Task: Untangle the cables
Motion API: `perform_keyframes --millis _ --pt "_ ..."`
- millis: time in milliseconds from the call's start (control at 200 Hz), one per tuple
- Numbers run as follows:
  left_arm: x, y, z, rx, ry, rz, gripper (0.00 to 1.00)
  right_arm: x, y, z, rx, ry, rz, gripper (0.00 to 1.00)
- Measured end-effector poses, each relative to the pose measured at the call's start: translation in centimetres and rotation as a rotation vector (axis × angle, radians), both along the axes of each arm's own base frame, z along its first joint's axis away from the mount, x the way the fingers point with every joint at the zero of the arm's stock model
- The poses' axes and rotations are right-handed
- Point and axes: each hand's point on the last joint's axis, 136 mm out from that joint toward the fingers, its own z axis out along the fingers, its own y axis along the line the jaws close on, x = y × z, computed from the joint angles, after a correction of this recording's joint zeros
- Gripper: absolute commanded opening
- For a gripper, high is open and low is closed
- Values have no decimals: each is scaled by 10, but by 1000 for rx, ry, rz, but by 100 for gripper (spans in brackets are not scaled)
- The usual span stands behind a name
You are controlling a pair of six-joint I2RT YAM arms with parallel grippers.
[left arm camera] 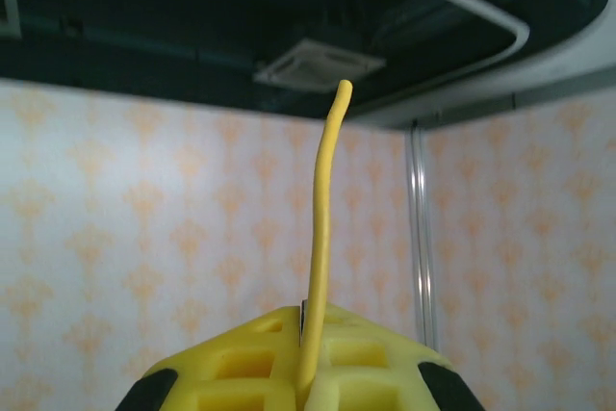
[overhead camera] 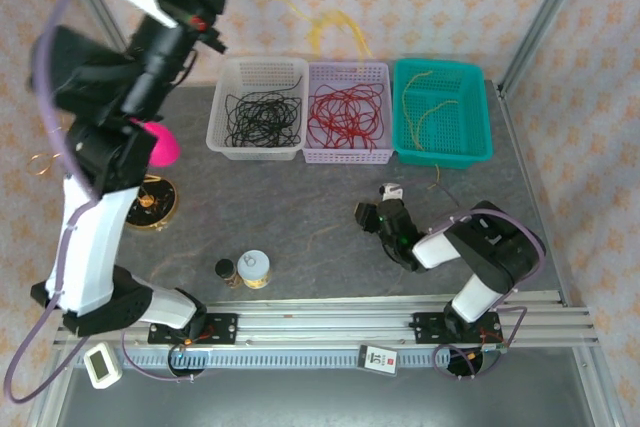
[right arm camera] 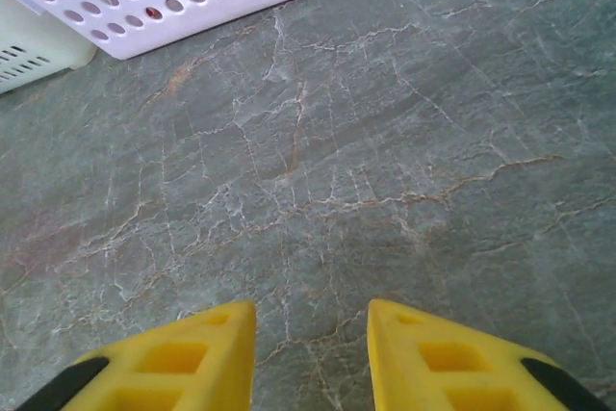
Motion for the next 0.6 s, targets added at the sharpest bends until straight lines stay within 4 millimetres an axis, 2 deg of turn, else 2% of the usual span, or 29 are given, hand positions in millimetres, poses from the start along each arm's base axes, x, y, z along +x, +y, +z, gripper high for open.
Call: perform_keyframes --millis 115,210,325,465,531,601 --pt "-24 12 14 -32 -63 -6 0 -3 0 2 12 26 13 36" --pt "-18 4 -4 -11 -39 -30 0 -11 -1 8 9 53 34 41" --pt "10 -18 -53 40 66 -71 0 -12 2 37 17 20 62 48" --pt "55 -51 -145 108 275 -134 0 -7 17 95 79 -74 127 58" --pt "63 -60 -180 124 357 -169 0 -9 25 118 107 -112 172 64" --pt "62 -67 -205 130 415 -214 0 -14 30 137 122 -145 222 71"
